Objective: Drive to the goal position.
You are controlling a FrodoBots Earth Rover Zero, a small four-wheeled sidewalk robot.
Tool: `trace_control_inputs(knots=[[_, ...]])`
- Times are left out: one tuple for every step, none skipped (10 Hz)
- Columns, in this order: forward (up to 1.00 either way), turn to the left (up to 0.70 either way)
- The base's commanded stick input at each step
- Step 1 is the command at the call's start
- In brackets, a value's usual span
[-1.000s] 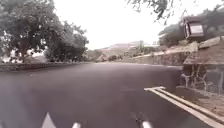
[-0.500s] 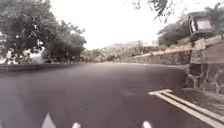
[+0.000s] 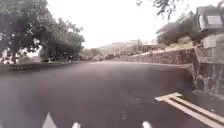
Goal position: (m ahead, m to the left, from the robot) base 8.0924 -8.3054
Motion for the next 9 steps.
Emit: trace_control_inputs(knots=[[0.70, -0.25], [0.70, -0.25], [0.70, -0.25], [0.70, -0.25], [0.70, -0.25], [0.70, -0.25], [0.70, -0.25], [0.70, -0.25], [0.70, -0.25]])
